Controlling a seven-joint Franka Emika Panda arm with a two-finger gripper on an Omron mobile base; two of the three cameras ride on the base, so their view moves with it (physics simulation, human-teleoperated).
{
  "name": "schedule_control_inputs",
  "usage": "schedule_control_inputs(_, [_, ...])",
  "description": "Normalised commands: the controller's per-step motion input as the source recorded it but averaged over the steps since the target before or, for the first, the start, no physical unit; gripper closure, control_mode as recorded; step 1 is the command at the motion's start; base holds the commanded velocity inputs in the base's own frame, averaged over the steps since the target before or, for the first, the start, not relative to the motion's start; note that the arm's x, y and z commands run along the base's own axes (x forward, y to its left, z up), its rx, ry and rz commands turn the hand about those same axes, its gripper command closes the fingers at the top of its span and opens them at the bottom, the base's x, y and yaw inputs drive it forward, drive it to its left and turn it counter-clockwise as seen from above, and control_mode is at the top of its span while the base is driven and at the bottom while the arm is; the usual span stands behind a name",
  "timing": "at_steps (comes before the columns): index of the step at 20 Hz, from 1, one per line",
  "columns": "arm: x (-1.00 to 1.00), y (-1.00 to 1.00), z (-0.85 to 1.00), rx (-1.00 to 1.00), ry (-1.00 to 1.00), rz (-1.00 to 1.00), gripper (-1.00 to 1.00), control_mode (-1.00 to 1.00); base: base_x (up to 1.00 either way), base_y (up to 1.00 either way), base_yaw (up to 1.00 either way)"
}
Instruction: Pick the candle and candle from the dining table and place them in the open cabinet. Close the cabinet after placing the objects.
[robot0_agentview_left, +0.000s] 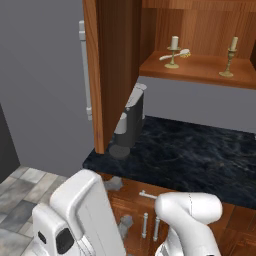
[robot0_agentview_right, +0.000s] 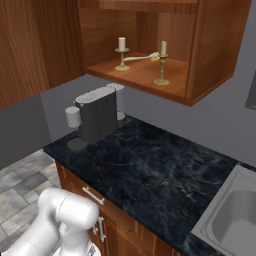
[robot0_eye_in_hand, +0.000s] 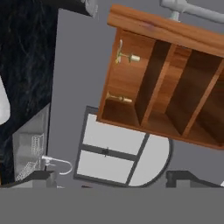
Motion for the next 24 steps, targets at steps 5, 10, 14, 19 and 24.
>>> schedule_control_inputs(5, [0.31, 0.43, -0.03, -0.16, 0.12, 0.0, -1.0, -1.0, 0.0, 0.0, 0.0])
schedule_control_inputs(10, [0.38, 0.42, -0.09, -0.17, 0.13, 0.0, -1.0, -1.0, 0.0, 0.0, 0.0])
schedule_control_inputs(14, [0.47, 0.37, -0.12, -0.16, 0.13, 0.0, -1.0, -1.0, 0.0, 0.0, 0.0])
schedule_control_inputs(19, [0.47, 0.34, -0.11, -0.16, 0.12, 0.0, -1.0, -1.0, 0.0, 0.0, 0.0])
schedule_control_inputs(24, [0.47, 0.3, -0.09, -0.14, 0.11, 0.0, -1.0, -1.0, 0.0, 0.0, 0.0])
